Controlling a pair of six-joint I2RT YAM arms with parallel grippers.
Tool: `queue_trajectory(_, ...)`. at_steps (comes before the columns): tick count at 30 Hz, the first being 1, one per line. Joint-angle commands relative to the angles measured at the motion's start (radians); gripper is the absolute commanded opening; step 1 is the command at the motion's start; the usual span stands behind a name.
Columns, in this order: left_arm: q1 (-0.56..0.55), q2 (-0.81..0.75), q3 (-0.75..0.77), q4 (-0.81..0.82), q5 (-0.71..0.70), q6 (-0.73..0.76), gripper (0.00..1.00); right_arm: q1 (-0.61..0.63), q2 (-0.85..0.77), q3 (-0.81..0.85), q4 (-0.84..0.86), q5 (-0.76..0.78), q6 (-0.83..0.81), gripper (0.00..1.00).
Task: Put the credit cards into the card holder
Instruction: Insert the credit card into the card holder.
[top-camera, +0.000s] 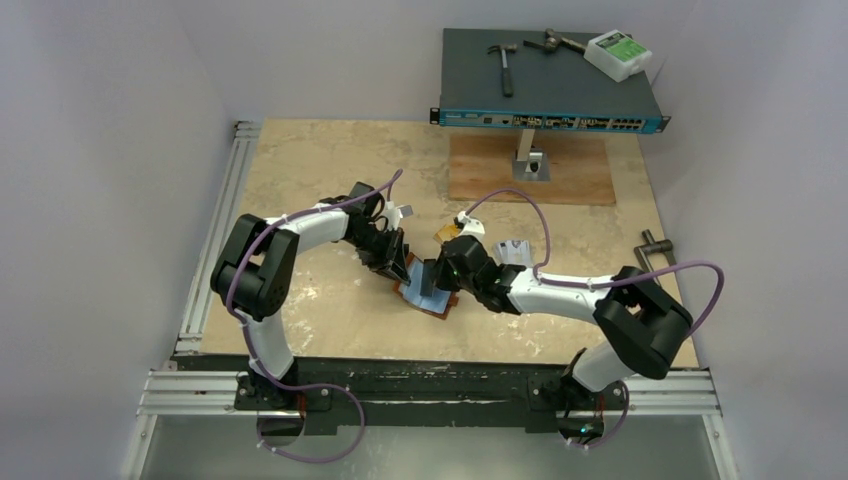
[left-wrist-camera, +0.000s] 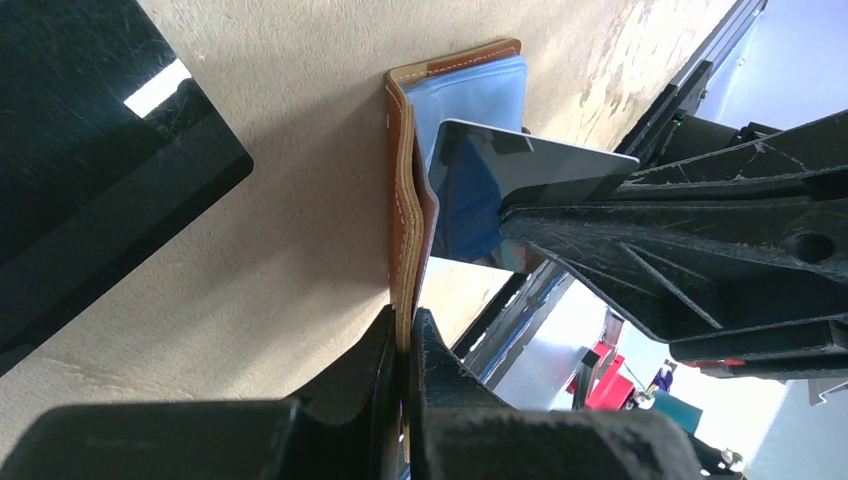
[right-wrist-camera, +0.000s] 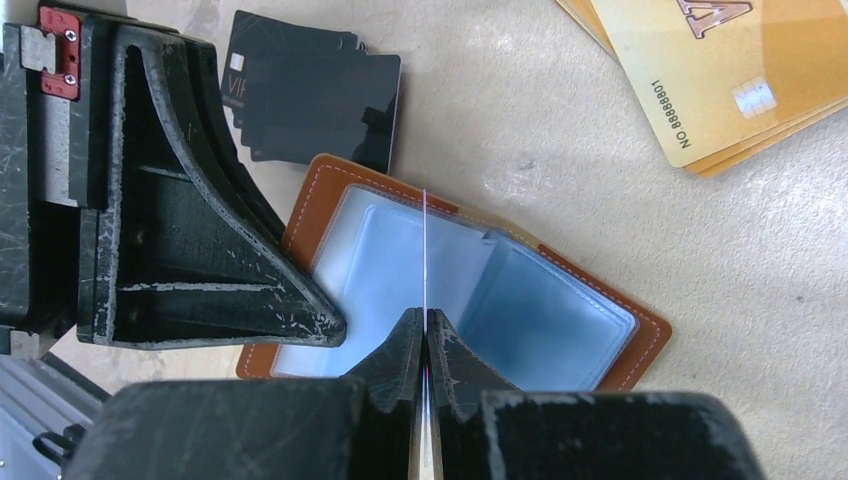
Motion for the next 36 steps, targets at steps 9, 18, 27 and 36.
queue_trajectory(9,0.01,-0.048,0.003,0.021,0.082,-0.016,0.06,0.016,-0.011,-0.049,-0.014,0.055,-0.009,0.0)
queue_trajectory(18,0.021,-0.047,0.005,0.015,0.096,-0.014,0.09,0.016,-0.029,-0.08,-0.017,0.061,0.004,0.0)
queue_trajectory(27,0.023,-0.011,0.039,-0.078,-0.098,0.048,0.1,0.016,-0.04,-0.121,0.007,0.039,0.05,0.0)
queue_trajectory(36,0.023,0.023,0.065,-0.101,-0.129,0.042,0.11,0.016,-0.059,-0.134,0.058,0.008,0.047,0.0)
